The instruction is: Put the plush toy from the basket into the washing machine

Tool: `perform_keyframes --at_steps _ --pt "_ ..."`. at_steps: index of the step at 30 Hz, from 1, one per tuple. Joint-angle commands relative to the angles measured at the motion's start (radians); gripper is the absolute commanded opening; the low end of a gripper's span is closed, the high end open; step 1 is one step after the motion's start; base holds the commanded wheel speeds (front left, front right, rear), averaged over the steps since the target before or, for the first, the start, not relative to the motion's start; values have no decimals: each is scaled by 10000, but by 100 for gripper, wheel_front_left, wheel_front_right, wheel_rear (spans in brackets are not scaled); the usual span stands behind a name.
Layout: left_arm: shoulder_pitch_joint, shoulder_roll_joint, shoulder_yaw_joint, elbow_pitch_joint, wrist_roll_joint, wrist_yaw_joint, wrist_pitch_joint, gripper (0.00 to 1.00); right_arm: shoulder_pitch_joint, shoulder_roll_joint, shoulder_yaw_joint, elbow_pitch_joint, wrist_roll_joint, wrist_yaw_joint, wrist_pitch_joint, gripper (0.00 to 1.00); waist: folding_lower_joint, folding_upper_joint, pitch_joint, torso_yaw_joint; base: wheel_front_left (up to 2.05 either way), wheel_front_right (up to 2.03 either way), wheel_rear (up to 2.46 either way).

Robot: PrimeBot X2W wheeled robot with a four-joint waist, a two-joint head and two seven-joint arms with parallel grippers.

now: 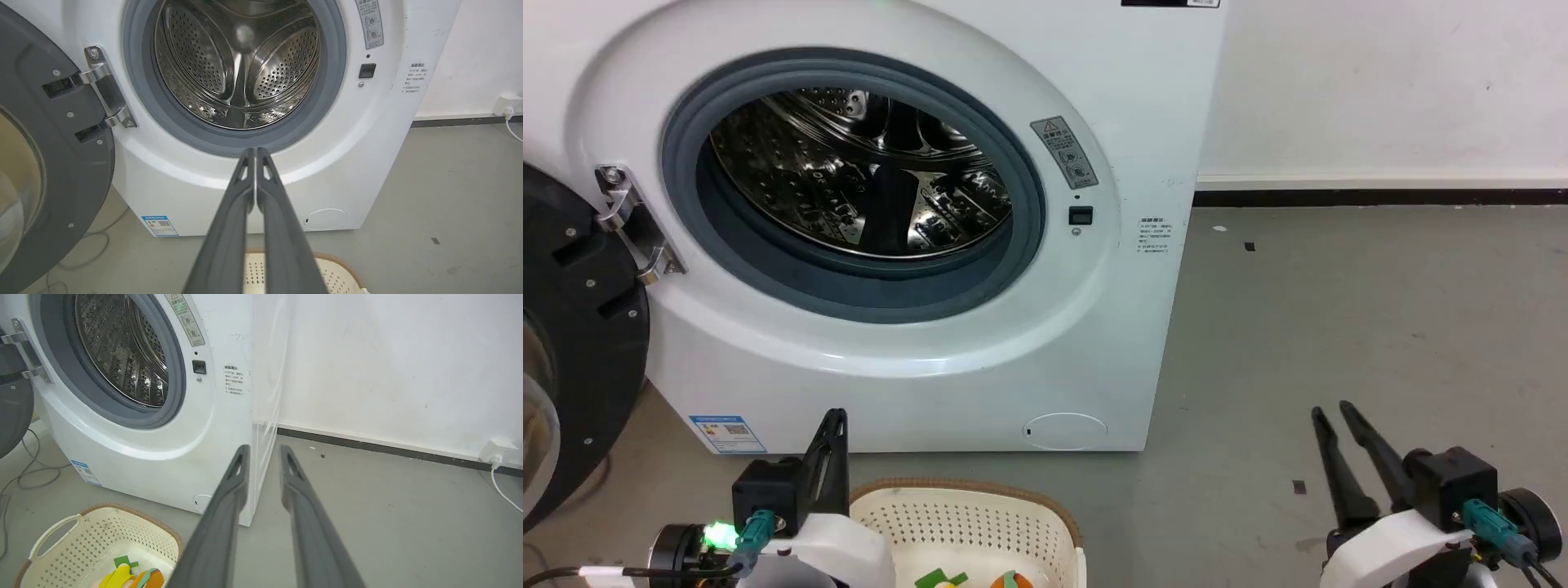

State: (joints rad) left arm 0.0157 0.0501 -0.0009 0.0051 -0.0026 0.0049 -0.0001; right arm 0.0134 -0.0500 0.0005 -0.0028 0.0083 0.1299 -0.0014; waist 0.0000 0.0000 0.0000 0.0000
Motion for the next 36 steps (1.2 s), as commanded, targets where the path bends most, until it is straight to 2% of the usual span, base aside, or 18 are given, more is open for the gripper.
perform_keyframes --at_steps 1,22,36 --pt "0 0 0 1 -2 3 -4 100 1 0 2 0 5 0 -4 100 0 0 1 0 0 0 0" --pt "11 0 -299 167 -241 64 -422 100 68 0 -77 -183 431 3 -420 100 0 0 121 -96 0 0 0" --pt "-124 15 -519 814 -355 -21 -715 100 -8 -1 -152 -340 485 4 -711 100 0 0 496 -292 0 0 0"
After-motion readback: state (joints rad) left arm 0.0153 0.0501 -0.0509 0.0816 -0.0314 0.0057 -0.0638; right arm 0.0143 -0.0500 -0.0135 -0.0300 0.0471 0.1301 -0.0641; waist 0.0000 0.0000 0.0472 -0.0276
